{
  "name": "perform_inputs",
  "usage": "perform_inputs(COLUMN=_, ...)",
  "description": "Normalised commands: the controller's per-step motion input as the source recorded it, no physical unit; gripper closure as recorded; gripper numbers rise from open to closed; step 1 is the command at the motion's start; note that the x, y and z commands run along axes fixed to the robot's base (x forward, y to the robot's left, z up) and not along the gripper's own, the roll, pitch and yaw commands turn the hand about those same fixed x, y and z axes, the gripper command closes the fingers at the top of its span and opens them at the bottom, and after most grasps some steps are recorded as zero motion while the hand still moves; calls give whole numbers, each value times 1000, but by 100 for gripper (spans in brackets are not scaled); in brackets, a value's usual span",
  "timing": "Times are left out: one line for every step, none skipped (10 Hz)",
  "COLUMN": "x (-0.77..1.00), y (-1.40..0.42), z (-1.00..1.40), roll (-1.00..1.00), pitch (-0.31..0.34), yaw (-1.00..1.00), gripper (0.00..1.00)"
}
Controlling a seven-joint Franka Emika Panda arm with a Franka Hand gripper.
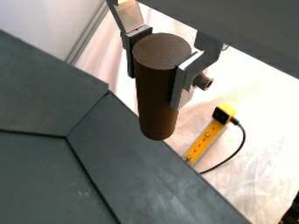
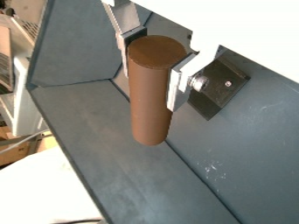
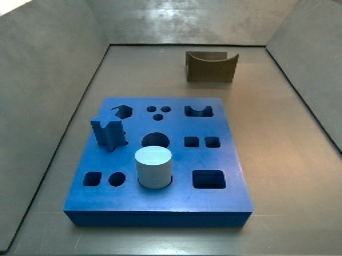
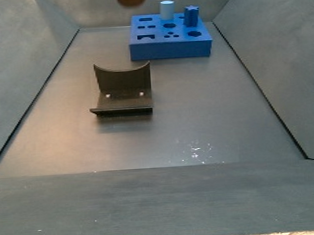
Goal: Pick up the round object. Move up. Place the round object on the fixture. Regrasp the round object. Move to above the board. Insert the round object.
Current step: Move to above the board.
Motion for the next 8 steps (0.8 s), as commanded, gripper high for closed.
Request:
perform_inputs(x=-39, y=-11, z=608, roll=-81, pitch=141, yaw=67, gripper=100)
perform_inputs(x=-21, y=-14, z=446, roll=-80, pitch=149, yaw=74, gripper=100)
perform_inputs(x=3, y=-18, z=229, roll=-80, pitch=159, yaw=84, gripper=100)
perform_inputs(x=-312, y=-1000, z=72, roll=-1000, pitch=-55, yaw=-149, gripper=100)
perform_inputs(x=-310, y=-1000, z=65, roll=-1000, pitch=-60, yaw=-150, gripper=100)
perform_inputs(x=-325, y=-1000, z=78, roll=-1000, pitch=-58, yaw=-147, gripper=100)
perform_inputs(x=-330, y=-1000, z=67, roll=-1000, pitch=-51, yaw=-148, gripper=100)
perform_inputs(x=-335, y=-1000, z=67, roll=-1000, pitch=-47, yaw=-150, gripper=100)
